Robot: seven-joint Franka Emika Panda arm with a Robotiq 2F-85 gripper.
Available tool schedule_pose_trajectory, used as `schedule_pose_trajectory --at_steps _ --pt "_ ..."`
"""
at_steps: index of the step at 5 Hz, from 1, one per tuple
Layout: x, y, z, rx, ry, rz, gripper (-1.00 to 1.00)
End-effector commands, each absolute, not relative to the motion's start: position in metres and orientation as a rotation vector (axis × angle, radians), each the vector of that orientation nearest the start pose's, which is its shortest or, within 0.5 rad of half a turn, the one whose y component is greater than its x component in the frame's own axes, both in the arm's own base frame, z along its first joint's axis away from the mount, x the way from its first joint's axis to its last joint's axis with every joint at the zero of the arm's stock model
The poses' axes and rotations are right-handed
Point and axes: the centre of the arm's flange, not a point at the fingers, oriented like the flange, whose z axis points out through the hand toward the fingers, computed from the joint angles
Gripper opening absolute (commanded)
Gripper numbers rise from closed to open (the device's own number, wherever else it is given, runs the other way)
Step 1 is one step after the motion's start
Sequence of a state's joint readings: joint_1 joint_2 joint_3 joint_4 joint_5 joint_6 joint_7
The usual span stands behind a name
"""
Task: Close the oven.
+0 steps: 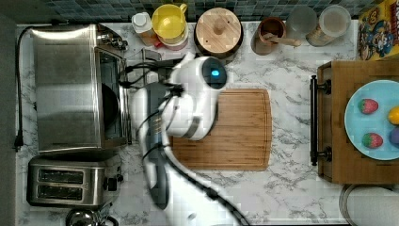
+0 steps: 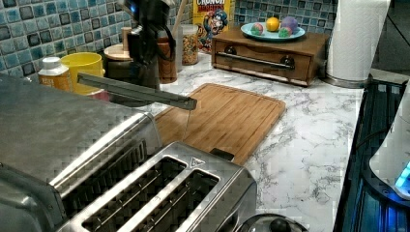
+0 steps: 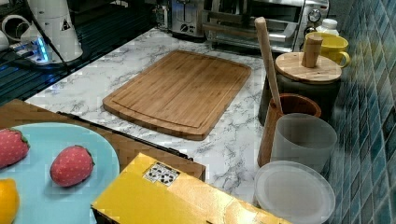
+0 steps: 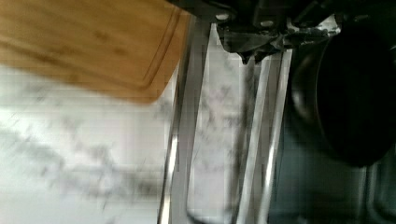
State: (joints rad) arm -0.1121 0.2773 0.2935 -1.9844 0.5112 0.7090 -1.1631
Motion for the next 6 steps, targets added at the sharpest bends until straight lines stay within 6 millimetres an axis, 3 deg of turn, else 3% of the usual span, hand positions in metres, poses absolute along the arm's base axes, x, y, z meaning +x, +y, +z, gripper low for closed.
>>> schedule_pose_trajectory --at_steps 1,2,3,4,5,6 --pt "0.545 0.34 0.418 -2.755 -0.576 -0.09 -1.0" --pt "0.534 0.354 0.422 -2.923 -0.509 -0.265 -1.0" --pt "0.54 0.343 0.45 -3.014 -0.304 -0.377 -1.0" --pt "0.523 0.318 0.484 -2.984 -0.177 -0.557 -1.0" --pt "0.502 0.295 0.514 -2.915 -0.004 -0.602 -1.0" --pt "0.502 0.295 0.514 -2.915 -0.004 -0.602 -1.0"
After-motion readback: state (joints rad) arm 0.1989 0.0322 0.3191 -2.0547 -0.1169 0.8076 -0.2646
